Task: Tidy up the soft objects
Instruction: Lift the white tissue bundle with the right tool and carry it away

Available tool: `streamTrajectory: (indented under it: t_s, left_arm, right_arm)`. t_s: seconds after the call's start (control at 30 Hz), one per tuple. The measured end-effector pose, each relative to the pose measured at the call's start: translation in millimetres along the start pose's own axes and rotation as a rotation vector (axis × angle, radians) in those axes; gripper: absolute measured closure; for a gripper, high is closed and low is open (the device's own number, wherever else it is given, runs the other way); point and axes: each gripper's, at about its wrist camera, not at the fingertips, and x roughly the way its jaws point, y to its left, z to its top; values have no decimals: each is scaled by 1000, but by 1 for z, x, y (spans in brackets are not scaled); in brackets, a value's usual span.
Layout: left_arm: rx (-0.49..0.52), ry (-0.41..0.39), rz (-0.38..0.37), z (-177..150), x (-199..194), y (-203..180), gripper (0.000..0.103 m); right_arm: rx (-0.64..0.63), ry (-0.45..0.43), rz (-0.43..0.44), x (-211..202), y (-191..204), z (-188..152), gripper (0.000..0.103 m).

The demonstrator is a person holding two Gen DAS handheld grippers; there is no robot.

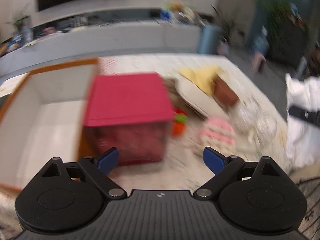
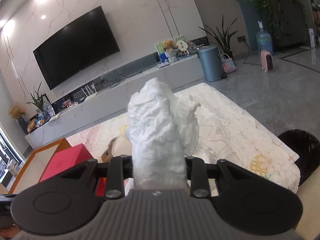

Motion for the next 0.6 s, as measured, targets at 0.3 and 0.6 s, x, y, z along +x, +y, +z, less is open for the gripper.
streamTrajectory:
  t_s: [0.3,0.6]
  left_arm:
    - [272,25,-32,21,56,-82,0]
    - [379,85,37,19,112,-121,0]
  right_arm:
    - [187,-78,69,-11,-50,-1,74]
    - [243,-126,126,-12,-61,1,74]
